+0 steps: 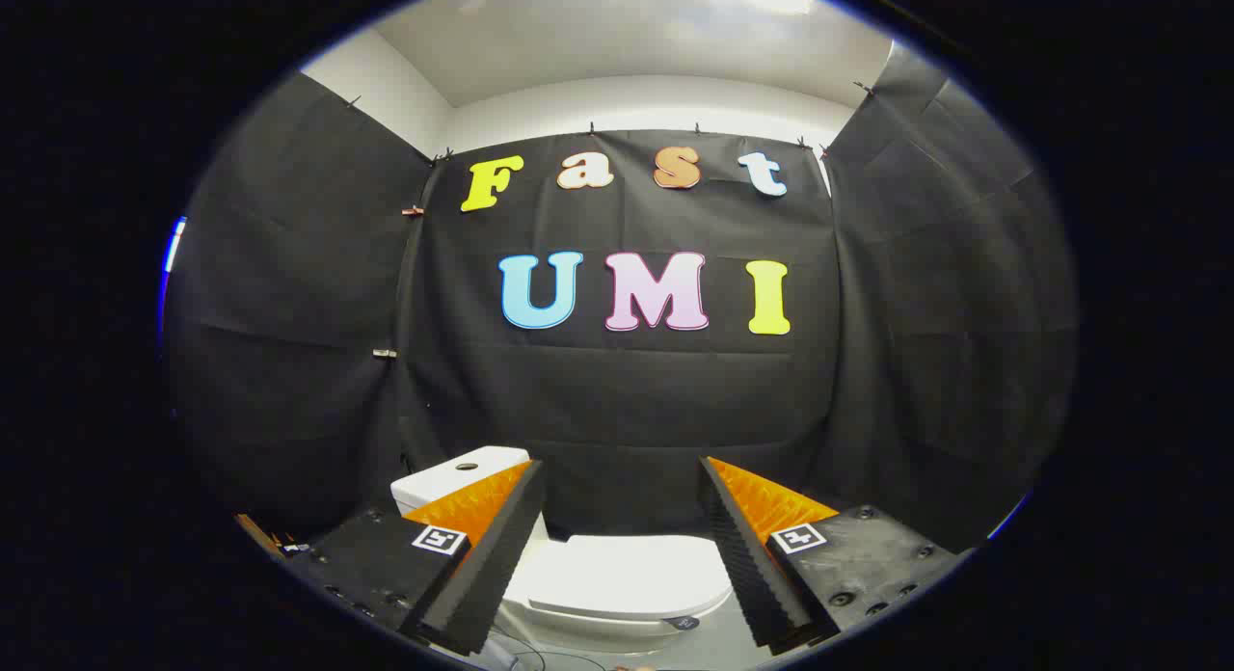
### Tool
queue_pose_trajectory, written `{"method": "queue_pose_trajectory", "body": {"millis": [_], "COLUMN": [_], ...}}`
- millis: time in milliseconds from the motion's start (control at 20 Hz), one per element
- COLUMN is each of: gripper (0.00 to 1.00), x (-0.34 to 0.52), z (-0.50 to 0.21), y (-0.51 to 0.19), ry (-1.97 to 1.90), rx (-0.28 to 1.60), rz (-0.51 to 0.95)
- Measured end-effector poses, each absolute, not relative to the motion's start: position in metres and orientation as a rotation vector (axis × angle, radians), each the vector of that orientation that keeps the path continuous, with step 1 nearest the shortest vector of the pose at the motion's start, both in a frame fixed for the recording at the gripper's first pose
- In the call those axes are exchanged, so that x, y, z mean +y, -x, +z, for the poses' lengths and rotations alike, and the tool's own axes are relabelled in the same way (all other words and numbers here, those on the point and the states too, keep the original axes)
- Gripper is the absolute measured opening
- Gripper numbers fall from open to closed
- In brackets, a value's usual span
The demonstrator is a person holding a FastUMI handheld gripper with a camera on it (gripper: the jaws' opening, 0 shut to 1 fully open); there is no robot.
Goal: Open the toilet lid.
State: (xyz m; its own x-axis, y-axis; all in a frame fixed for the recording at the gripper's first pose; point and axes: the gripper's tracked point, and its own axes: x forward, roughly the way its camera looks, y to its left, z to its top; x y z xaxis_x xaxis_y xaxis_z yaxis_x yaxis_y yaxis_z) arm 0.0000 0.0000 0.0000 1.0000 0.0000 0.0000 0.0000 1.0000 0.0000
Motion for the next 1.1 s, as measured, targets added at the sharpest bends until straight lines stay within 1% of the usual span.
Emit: {"method": "queue_pose_trajectory", "body": {"millis": [300, 800, 1100], "gripper": [0.99, 0.99, 0.99], "x": [-0.005, -0.010, -0.026], "z": [-0.007, -0.007, -0.030], "y": [-0.003, -0.002, -0.013], "ry": [0.026, 0.001, -0.025], "rx": [0.029, 0.029, 0.083], "rz": [-0.042, -0.064, -0.091]}}
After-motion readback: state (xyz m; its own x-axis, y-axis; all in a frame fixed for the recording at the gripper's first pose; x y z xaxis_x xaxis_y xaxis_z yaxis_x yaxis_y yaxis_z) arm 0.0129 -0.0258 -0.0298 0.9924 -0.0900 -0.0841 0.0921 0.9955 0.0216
